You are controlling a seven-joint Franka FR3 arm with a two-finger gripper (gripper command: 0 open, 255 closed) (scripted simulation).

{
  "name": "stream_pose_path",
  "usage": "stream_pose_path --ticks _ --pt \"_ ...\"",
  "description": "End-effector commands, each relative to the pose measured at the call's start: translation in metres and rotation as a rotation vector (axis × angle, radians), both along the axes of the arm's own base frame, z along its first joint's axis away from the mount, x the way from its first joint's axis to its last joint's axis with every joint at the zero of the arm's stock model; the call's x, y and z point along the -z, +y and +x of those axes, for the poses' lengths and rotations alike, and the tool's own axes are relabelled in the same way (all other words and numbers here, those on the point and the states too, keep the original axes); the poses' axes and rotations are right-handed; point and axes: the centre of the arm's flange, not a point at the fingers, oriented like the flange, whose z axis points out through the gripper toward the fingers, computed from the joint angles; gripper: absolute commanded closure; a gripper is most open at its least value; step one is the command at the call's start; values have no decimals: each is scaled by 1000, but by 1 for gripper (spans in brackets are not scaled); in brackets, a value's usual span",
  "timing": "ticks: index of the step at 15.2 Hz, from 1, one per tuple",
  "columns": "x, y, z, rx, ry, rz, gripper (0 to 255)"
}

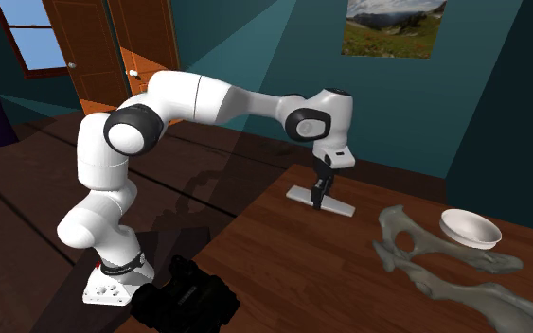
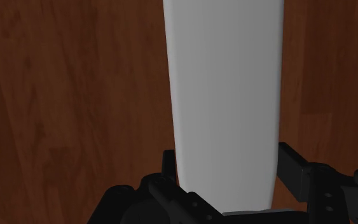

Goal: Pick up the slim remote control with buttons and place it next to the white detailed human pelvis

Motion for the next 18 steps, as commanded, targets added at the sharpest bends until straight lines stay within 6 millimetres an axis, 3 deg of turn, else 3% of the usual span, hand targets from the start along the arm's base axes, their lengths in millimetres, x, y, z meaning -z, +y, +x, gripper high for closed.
stream_pose_path --ticks 1,18 --pt "10 0 0 0 -1 0 255" --pt "100 0 0 0 -1 0 255"
